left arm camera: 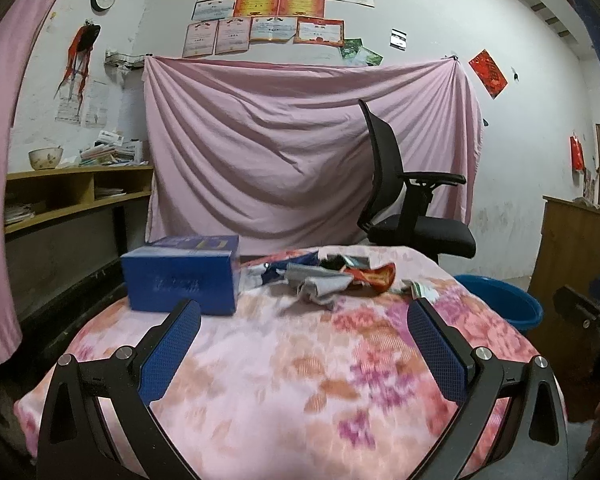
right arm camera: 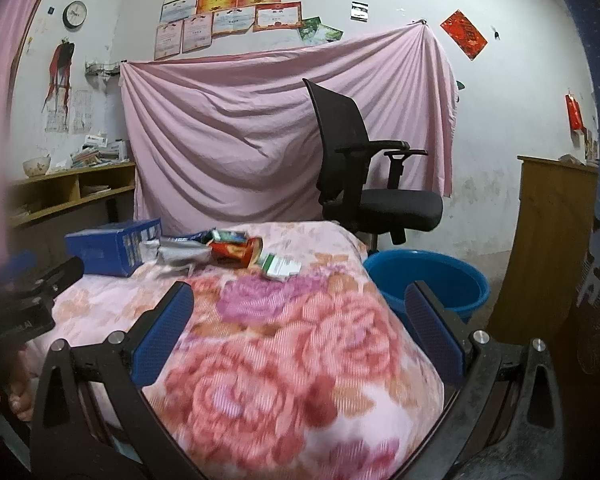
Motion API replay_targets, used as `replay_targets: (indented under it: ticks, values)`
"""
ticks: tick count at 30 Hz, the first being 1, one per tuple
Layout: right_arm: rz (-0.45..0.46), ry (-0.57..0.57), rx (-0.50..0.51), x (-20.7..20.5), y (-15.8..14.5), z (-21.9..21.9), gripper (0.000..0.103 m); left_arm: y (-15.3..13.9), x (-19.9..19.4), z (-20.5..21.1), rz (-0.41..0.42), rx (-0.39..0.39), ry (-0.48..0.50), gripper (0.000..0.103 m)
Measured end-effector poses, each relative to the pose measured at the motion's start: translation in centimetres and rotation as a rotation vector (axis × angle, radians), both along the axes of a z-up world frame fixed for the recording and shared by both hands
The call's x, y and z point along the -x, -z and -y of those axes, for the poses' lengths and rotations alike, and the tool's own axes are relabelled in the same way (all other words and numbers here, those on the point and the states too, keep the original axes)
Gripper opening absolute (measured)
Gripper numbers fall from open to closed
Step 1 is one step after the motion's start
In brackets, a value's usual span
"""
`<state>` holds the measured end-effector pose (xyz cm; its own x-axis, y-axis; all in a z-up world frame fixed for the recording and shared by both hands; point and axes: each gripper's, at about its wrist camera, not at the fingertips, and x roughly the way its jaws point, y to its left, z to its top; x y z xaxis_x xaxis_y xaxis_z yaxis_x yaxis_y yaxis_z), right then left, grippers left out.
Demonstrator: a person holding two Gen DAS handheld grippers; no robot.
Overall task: Collect trash
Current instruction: 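Grasp the grey tissue with the left tool while the right tool grasps the white receipt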
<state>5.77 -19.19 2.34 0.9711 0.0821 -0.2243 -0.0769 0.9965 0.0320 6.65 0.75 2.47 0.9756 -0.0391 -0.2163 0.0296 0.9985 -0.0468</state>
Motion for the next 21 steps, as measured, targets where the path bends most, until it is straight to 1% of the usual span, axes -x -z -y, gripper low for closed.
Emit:
replay_targets:
  ticks: [9,13,16,19,21]
  values:
    - [0.037,0.006,-0.031,-5.7,-2.1,0.5,0.103,-0.8,-5.8,-1.0,0.012,-0.012,0.002,0.101]
    - [0.004,0.009,-0.052,-9.0,-2.7,0.7,0.103,-1.1,-8.4,-1.5,0.001,0.005,0.009,0.101]
    - [-0.059,-0.001,-0.068,-12.2,-2.8,0.6,0.103,-1.0,-10.7,-1.5,-0.043,-0.014,0.005,0.101]
    - [-0.169,-0.03,-0.065,-15.9,-2.5,0.2,0.103,-0.2,-12.6,-1.4,-0.097,-0.061,-0.014,0.101]
    - [-0.268,-0.053,-0.065,-18.4,-1.9,-0.1,0.103,0.2,-13.6,-1.4,-0.13,-0.071,-0.012,0.101]
